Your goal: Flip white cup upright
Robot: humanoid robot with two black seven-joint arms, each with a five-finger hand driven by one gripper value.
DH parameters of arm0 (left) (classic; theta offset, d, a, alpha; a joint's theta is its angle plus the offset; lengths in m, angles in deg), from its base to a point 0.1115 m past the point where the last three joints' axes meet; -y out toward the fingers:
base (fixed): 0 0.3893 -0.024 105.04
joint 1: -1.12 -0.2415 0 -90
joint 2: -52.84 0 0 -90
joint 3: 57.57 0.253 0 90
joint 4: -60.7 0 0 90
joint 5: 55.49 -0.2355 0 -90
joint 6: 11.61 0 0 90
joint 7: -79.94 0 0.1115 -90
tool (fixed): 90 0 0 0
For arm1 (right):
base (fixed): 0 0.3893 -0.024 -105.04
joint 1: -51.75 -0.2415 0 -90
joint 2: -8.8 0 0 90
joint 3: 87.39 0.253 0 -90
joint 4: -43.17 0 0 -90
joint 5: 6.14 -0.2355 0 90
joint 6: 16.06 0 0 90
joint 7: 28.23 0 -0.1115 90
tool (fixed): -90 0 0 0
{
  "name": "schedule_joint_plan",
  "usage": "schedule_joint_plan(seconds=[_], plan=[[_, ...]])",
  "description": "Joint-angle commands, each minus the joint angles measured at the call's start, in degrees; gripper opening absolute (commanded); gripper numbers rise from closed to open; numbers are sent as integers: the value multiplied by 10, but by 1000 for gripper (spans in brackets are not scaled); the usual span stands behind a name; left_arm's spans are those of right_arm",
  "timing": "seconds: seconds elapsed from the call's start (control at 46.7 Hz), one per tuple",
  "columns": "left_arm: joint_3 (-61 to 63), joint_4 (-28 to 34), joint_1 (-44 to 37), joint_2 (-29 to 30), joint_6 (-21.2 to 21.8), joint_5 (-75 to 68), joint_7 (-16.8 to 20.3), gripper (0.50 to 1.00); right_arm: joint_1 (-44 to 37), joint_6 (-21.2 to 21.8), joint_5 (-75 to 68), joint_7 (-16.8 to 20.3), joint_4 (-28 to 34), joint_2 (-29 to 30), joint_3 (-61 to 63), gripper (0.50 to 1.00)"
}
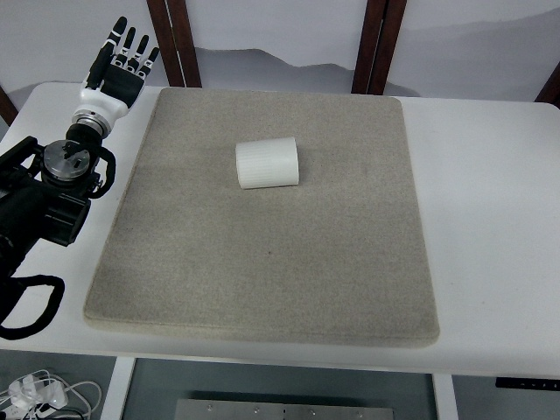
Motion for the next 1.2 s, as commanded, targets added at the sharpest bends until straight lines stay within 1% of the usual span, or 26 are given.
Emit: schedule_joint_plan(seconds=[0.0, 0.428, 0.578, 0.77, 0.856, 0.984, 1.049, 1.177], plan=[[-3, -1, 0, 0, 0, 1, 1, 1000, 0, 0, 0, -1, 0, 0, 0, 952], [-3, 2, -1, 5, -4, 1, 0, 1000, 0, 0, 0, 0, 0, 0, 0, 952], [2, 3, 2, 6, -30, -2, 0, 1000, 0, 0, 0, 0, 0, 0, 0, 952], [6, 3, 15, 19, -24, -29, 1, 999, 0, -1, 0, 0, 0, 0, 0, 952], [8, -1, 19, 20, -23, -42, 15, 1000, 0, -1, 0, 0, 0, 0, 0, 952], [9, -9, 18, 32, -35, -43, 11, 1000, 0, -1, 0, 0, 0, 0, 0, 952], [13, -15, 18, 33, -48, -46, 11, 1000, 0, -1, 0, 0, 0, 0, 0, 952], [47, -16, 34, 36, -49, -79, 11, 999, 0, 0, 0, 0, 0, 0, 0, 952]])
